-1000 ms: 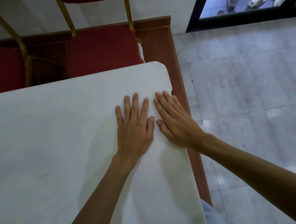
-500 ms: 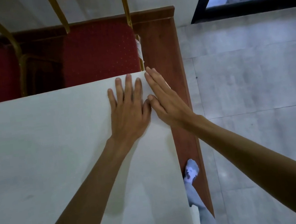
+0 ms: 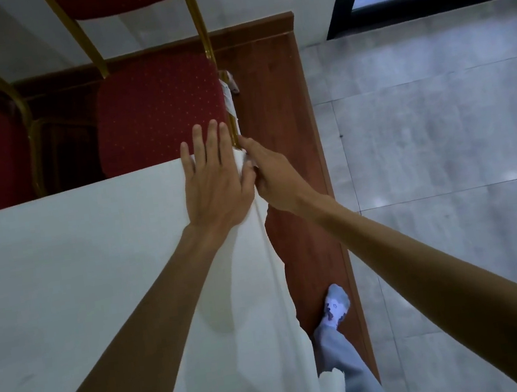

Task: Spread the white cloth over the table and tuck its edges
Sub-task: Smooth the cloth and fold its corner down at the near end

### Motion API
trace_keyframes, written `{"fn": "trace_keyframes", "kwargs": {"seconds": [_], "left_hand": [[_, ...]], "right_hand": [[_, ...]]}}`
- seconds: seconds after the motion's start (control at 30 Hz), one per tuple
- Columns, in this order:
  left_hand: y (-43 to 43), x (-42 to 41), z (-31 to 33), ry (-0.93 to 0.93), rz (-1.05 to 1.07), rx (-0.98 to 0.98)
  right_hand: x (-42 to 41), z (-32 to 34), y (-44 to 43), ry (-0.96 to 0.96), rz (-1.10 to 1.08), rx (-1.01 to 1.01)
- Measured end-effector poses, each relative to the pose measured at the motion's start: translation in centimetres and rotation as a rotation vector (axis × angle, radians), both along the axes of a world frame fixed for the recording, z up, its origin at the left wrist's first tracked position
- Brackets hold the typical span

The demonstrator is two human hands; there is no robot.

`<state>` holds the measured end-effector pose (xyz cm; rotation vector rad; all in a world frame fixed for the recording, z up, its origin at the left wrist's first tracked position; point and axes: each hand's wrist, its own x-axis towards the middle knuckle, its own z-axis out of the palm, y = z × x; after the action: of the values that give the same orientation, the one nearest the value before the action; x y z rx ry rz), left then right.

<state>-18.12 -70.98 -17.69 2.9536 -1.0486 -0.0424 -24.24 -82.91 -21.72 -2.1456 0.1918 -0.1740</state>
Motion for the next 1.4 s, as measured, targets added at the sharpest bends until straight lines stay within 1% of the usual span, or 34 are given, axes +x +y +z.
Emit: {"fn": "trace_keyframes", "kwargs": {"seconds": [0.07,0.23,0.43,0.7,0.83,0.93,1.03,1.17,1.23,1.33,1.4], "left_hand": [[0.1,-0.1,0.0,-0.01,-0.005,-0.01],[0.1,0.1,0.3,-0.004,-0.009,-0.041],[0.0,0.1,0.3,0.008,0.015,-0.047],[0.1,0.2,0.1,0.006,0.013,-0.021],[0.1,0.1,0.3,-0.001,0.012,-0.026],[0.0,0.0,0.4,-0.001,0.013,-0.021],[0.1,0.0,0.3,-0.003,0.017,-0.015],[0.2,0.0,0.2,-0.008,0.018,-0.025],[0.1,0.0,0.3,-0.008,0.017,-0.032],[0.1,0.0,0.3,-0.014,0.016,-0.037],[0.1,0.0,0.2,-0.009,0.015,-0.033]], "right_hand": [[0.6,-0.1,0.3,-0.005,-0.004,-0.012],[0.6,-0.4,0.2,-0.114,-0.092,-0.013],[-0.8,-0.5,-0.2,-0.109,-0.151,-0.114],[0.4,-0.7,-1.3,-0.017,-0.197,-0.124],[0.2,-1.6,-1.5,0.049,-0.095,-0.063],[-0.3,-2.1,-1.8,0.051,-0.02,-0.088],[-0.2,-2.0,-1.8,0.047,-0.093,-0.104],[0.6,-1.7,-2.0,0.087,-0.252,-0.057],[0.6,-1.8,-2.2,0.089,-0.212,-0.026],[0.1,-2.2,-2.4,0.131,-0.124,-0.047],[-0.2,-2.0,-2.4,0.144,-0.142,-0.073]]}}
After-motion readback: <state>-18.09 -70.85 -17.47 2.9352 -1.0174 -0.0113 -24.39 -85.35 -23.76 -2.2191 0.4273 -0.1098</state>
